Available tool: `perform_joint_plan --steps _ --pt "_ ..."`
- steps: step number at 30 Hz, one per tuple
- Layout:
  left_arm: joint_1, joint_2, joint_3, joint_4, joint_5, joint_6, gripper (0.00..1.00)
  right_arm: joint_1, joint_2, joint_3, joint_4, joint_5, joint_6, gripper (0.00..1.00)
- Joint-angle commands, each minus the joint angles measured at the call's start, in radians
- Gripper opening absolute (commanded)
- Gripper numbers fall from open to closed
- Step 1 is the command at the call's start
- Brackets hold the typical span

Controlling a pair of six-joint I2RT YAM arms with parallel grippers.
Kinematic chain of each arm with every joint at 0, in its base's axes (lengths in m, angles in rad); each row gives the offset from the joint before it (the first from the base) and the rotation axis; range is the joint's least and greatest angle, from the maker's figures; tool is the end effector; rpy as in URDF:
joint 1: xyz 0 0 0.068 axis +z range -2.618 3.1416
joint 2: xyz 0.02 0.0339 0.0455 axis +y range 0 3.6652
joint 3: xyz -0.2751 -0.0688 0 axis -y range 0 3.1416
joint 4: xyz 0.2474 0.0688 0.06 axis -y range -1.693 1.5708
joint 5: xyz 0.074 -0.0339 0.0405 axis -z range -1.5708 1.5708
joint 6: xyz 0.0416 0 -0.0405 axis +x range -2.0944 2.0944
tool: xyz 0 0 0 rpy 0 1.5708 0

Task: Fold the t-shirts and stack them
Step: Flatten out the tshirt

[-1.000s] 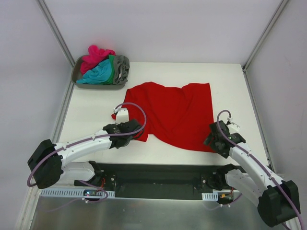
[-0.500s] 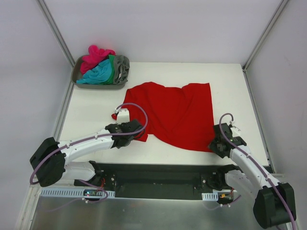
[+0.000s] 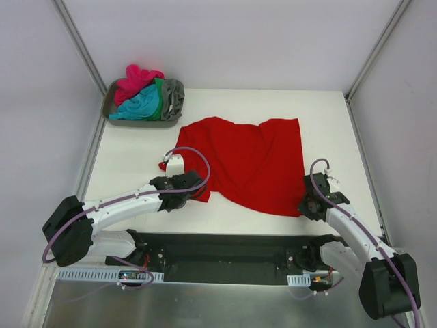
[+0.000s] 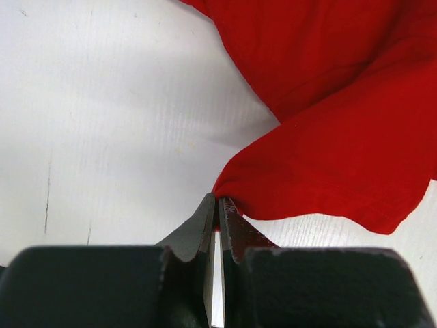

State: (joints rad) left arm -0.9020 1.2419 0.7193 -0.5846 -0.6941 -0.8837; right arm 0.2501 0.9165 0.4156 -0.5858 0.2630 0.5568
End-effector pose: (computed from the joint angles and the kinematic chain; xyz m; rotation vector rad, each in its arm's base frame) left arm 0.1591 -0.1583 0.2076 -0.1770 2.3242 0.0999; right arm 0.1495 0.0270 0.1646 0.4803 2.5523 -0.0642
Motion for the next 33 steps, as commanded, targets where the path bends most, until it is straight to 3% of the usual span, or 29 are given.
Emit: perform_joint_plan --steps 1,3,9,15,23,25,28,33 --pt "0.0 -0.022 0.003 -0.023 -0.045 -0.024 0.0 -0.008 0.032 0.003 0.01 -0.051 -0.029 0.13" --pt "0.002 -0.033 0.006 -0.023 -0.056 -0.024 0.0 -0.008 0.018 0.021 0.038 -0.079 -0.073 0.01" --pt "0.002 -0.13 0.087 -0.07 -0.206 -0.089 0.0 -0.009 -0.126 0.147 0.04 -0.074 -0.179 0.01" --pt "0.002 -0.232 0.277 -0.07 -0.387 0.027 0.0 -0.011 -0.264 0.337 0.014 -0.033 -0.201 0.01" --pt "0.0 -0.354 0.563 -0.035 -0.521 0.267 0.0 -0.009 -0.28 0.684 -0.012 -0.018 -0.254 0.0" --pt "0.002 -0.364 0.639 0.03 -0.484 0.384 0.0 -0.011 -0.284 0.764 -0.012 -0.016 -0.27 0.01" --pt "0.002 -0.403 0.709 0.184 -0.295 0.619 0.0 -0.011 -0.281 0.883 -0.011 -0.045 -0.287 0.01" --pt "0.002 -0.476 0.814 0.319 0.061 0.75 0.0 -0.009 -0.249 1.095 -0.066 -0.139 -0.317 0.01"
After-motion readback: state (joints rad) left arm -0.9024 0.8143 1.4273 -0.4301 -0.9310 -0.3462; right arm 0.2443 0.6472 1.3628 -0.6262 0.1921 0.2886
